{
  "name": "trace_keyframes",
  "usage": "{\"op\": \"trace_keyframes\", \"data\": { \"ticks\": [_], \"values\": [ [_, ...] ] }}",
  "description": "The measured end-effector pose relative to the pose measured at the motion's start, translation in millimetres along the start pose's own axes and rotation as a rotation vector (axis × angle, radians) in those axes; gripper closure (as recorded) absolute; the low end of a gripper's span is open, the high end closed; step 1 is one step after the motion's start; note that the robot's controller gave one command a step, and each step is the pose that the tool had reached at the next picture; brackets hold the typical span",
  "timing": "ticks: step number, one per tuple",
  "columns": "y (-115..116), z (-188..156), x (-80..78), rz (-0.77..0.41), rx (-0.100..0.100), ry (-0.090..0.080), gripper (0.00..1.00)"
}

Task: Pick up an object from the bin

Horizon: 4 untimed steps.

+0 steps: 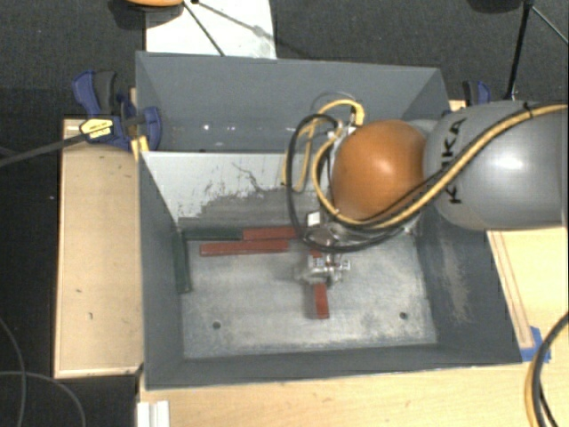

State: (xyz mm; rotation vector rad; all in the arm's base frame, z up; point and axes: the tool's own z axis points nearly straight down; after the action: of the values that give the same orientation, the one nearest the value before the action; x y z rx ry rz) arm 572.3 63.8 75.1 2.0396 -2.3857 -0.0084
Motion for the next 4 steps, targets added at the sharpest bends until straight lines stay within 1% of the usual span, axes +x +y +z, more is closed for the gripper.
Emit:
{"op": "trace_keyframes", "data": {
  "ticks": [1, 2, 3, 4],
  "values": [
    [1.3, -21.1, 0.1, 0.001, -0.003, 0.001, 1.00],
    [-2.0, -34.8, -0.5, 0.003, 0.009, -0.001, 1.00],
    [-1.5, -39.1, -0.5, 0.004, 0.009, -0.001, 1.00],
    [-0.3, -47.4, -0.5, 0.007, 0.005, 0.000, 1.00]
  ]
}}
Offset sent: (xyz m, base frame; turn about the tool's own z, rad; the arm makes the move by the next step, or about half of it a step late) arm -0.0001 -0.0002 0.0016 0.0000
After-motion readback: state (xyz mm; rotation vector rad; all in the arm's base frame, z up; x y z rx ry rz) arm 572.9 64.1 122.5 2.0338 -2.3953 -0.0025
